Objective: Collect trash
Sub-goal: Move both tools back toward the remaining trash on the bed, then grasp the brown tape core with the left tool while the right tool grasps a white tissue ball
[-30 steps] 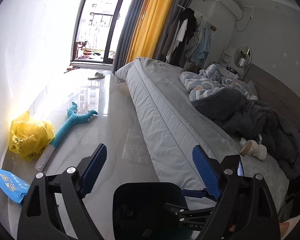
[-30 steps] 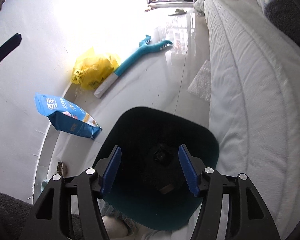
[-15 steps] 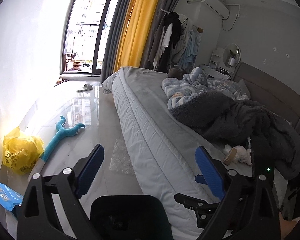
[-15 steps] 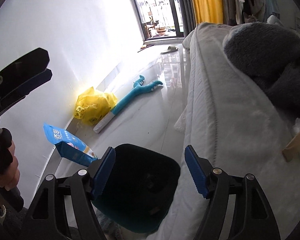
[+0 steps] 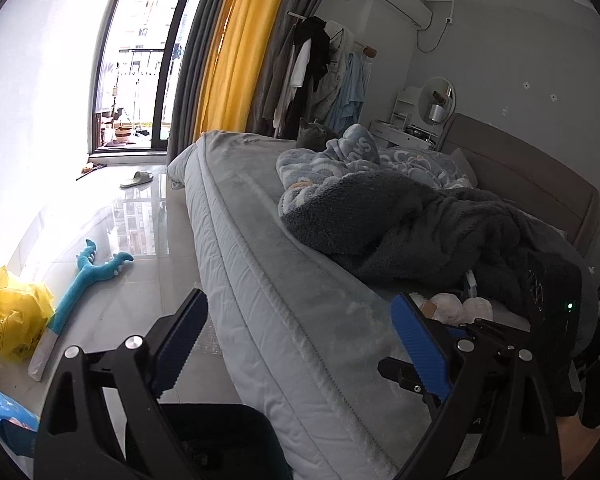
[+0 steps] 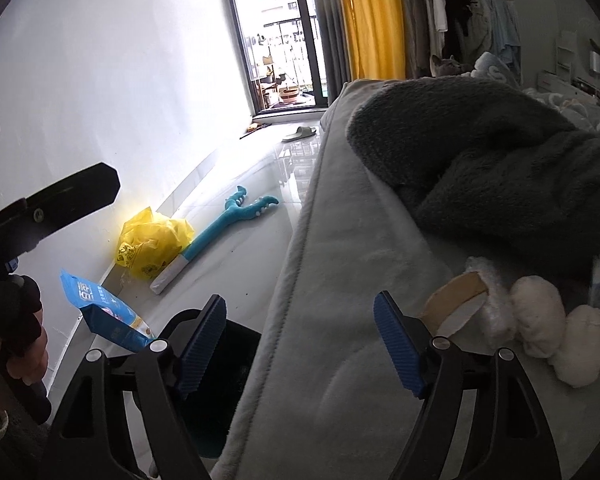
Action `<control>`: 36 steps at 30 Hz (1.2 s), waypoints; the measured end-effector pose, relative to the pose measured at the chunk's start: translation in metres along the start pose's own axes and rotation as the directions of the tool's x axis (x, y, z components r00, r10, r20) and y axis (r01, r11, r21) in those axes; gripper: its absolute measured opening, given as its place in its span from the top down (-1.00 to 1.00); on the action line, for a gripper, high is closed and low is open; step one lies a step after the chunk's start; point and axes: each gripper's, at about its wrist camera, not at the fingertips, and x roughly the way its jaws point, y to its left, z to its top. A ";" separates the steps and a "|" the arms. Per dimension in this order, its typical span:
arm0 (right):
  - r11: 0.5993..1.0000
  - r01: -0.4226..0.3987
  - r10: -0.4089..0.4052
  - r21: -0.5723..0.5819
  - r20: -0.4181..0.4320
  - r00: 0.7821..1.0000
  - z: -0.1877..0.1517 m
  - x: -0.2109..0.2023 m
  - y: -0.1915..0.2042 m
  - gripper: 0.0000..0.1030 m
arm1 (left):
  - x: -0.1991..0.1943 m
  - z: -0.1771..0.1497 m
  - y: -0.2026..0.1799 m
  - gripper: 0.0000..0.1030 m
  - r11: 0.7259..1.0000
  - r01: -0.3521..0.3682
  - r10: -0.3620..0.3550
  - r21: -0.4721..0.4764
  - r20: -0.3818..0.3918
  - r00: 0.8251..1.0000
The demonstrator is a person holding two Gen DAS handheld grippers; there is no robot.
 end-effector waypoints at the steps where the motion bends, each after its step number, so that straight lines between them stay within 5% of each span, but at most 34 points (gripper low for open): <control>1: 1.000 0.009 -0.009 0.001 0.004 1.000 -0.001 -0.002 -0.005 -0.51 | 0.004 0.000 -0.003 -0.84 1.000 0.001 -0.001 0.003 -0.003 1.000; 15: 0.992 0.114 -0.117 0.046 0.051 0.992 -0.003 -0.031 -0.086 -0.52 | 0.061 -0.006 -0.056 -0.84 0.995 0.098 -0.095 0.035 -0.077 0.992; 27: 0.980 0.161 -0.167 0.115 0.042 0.985 -0.012 -0.037 -0.153 -0.52 | 0.118 -0.023 -0.099 -0.82 0.979 0.183 -0.164 0.093 -0.186 0.969; 36: 0.972 0.185 -0.189 0.143 0.014 0.982 -0.017 -0.036 -0.189 -0.53 | 0.146 -0.035 -0.122 -0.61 0.965 0.227 -0.192 0.128 -0.239 0.952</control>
